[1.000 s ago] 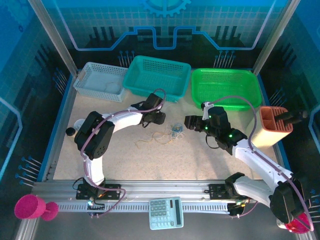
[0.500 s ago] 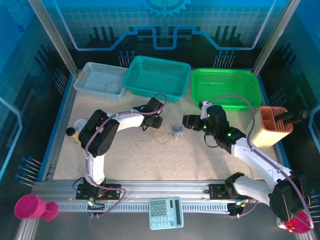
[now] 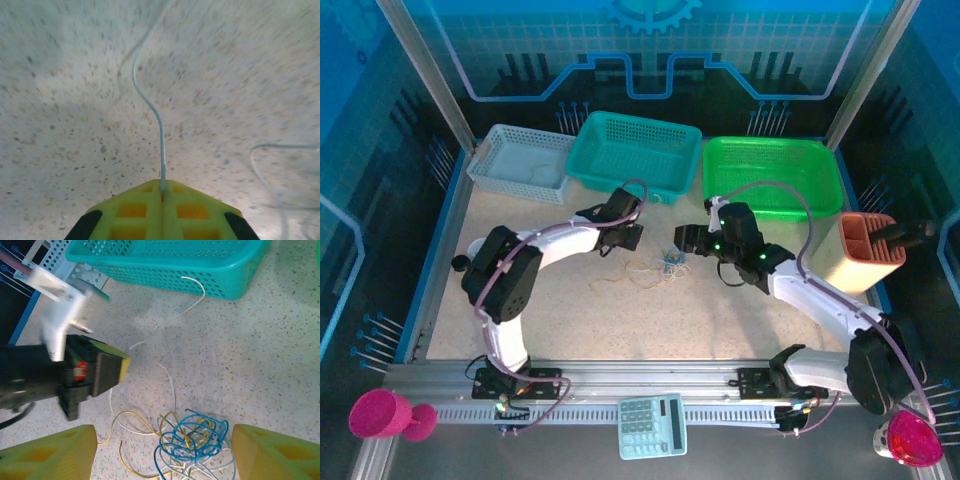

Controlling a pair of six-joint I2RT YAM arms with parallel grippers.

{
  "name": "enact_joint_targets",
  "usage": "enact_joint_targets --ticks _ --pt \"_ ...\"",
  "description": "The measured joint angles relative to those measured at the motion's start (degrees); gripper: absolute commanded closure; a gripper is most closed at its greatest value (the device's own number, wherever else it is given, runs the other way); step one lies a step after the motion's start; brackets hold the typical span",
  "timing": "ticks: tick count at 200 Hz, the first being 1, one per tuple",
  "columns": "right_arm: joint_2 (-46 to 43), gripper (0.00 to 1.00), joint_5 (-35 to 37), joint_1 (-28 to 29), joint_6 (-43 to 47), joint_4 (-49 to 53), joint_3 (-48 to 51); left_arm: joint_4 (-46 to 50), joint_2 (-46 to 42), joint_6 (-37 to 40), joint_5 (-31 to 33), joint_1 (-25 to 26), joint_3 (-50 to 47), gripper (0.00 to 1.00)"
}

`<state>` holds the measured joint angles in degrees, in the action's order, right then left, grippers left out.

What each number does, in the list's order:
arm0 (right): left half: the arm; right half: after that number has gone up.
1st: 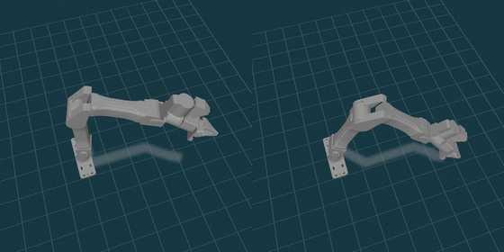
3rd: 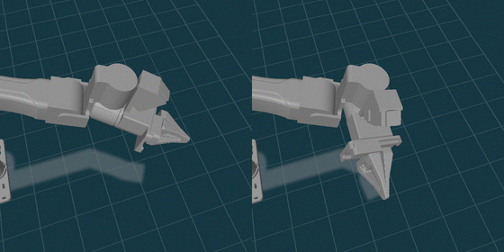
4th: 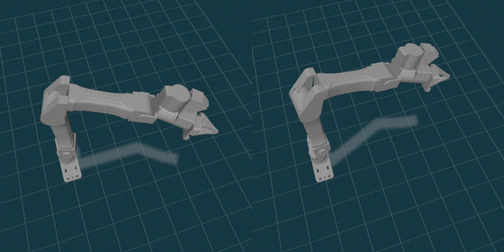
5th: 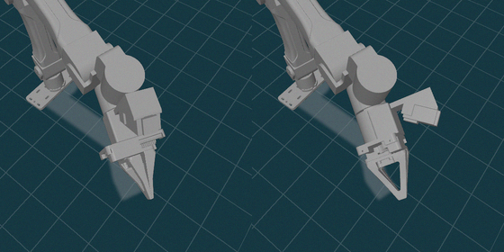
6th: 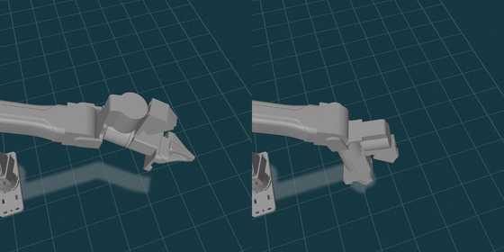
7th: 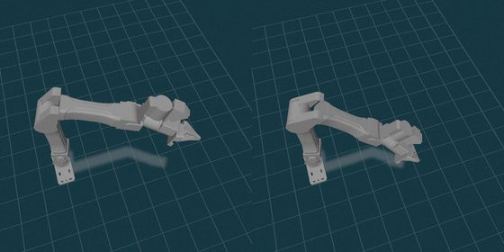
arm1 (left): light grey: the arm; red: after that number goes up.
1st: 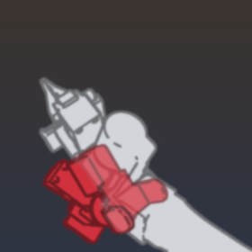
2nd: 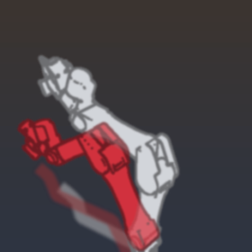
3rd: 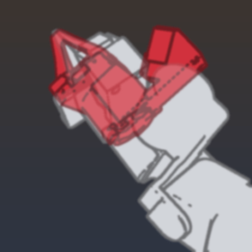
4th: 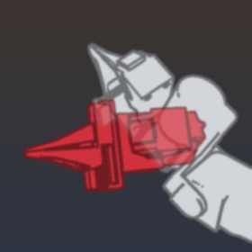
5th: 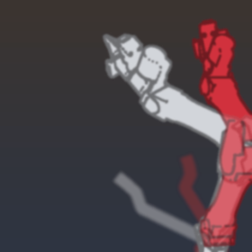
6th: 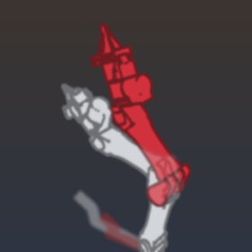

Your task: Untangle the cables

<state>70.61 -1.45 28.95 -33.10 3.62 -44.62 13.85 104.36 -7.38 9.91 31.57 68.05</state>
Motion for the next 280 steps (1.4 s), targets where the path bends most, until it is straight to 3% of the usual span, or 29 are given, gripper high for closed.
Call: enact_joint_targets --ticks 49,110,190,252,260,280 --pt "1.73 0.28 -0.74 0.0 -0.42 -1.77 -2.38 1.46 -9.97 0.0 -2.91 -0.2 2.78 1.0" --pt "1.75 0.28 -0.72 0.0 -0.55 -1.99 -3.3 3.02 -10.56 -0.11 -6.54 -4.61 18.23 1.0" --pt "0.13 0.28 -0.39 0.0 -0.55 -1.33 -3.28 3.54 6.25 -0.5 -7.39 -10.45 43.54 1.0" --pt "-1.73 0.28 -0.04 -0.02 -0.35 0.0 -3.23 5.66 17.35 -3.26 -7.17 -12.5 46.36 1.0" --pt "-1.73 0.28 -0.04 -0.02 -0.35 0.07 -3.23 5.66 17.81 -3.26 -7.17 -12.66 46.14 0.89" --pt "-1.73 0.28 -0.07 -0.02 -0.35 0.26 -3.23 6.23 18.49 -3.26 -7.19 -12.9 46.1 0.4"
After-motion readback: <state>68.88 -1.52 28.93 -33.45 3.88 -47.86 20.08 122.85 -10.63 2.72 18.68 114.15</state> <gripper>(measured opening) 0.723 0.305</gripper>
